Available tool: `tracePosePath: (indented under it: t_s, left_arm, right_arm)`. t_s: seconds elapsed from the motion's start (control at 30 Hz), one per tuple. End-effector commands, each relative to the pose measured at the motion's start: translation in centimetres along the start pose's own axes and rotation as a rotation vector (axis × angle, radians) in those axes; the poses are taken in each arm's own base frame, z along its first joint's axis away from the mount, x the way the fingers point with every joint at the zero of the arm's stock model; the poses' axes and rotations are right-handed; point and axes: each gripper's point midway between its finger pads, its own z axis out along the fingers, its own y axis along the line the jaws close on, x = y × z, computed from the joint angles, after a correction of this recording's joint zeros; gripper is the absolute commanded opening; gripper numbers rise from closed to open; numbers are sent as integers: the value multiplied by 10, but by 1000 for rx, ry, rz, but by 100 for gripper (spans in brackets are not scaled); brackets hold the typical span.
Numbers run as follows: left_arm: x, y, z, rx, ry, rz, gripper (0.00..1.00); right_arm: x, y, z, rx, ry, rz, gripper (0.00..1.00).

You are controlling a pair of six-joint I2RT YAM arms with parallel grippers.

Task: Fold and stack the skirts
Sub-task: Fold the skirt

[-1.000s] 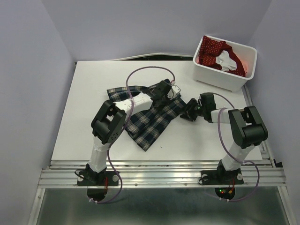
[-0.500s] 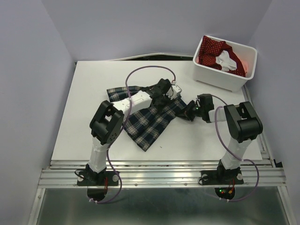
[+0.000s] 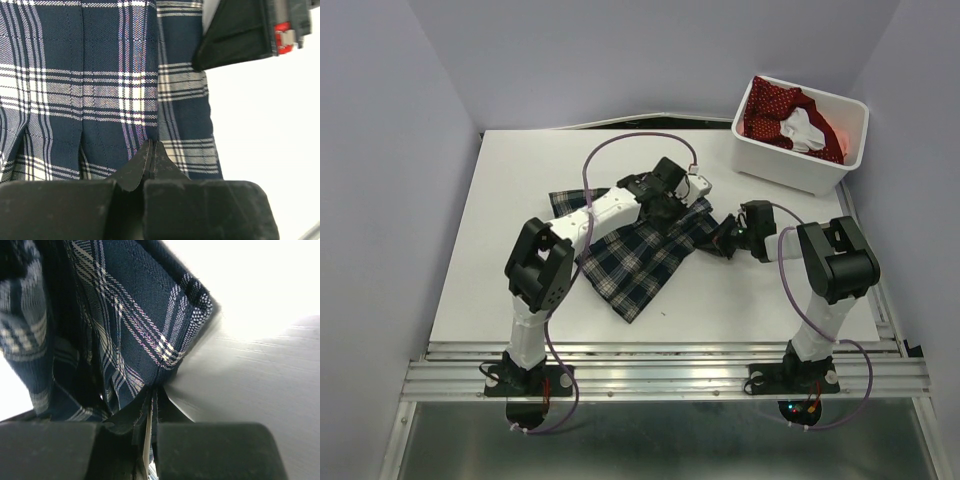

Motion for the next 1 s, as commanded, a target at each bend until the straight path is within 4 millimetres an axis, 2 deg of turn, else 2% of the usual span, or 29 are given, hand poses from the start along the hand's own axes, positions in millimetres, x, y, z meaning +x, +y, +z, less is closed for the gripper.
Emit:
tracePosePath:
  t_s: [0.0,0.27,0.43,0.6,0.77,0.83,0.87,0.93,0.97]
  left_arm:
    - [-28,-27,-28,86,-61,5,0]
    - [-21,-52,-10,165,-6,-3,0]
    - [-21,-52,9,169,8,-8,0]
    - [-9,-55,35,197,49,-25,0]
    - [4,-60,50,224,69,-41,0]
    - [12,-62,56,240,85,-50,0]
    - [15,-63,57,247,88,-55,0]
    - [26,-67,60,275,102,-66,0]
    - [25,-68,59,284,89,-65,0]
  right_arm:
    - [3,-27,3,83,-22,19,4]
    - [3,-26,2,80,-24,18,2]
    - [4,-26,1,80,-26,18,2]
    - [3,-25,1,78,-30,12,2]
    - [2,-24,0,75,-32,5,4]
    - [3,-20,-2,65,-25,-16,16]
    - [6,-18,-5,54,-11,-44,25]
    - [1,-18,-13,48,-17,-56,37]
    - [4,-16,-17,55,-8,-65,45]
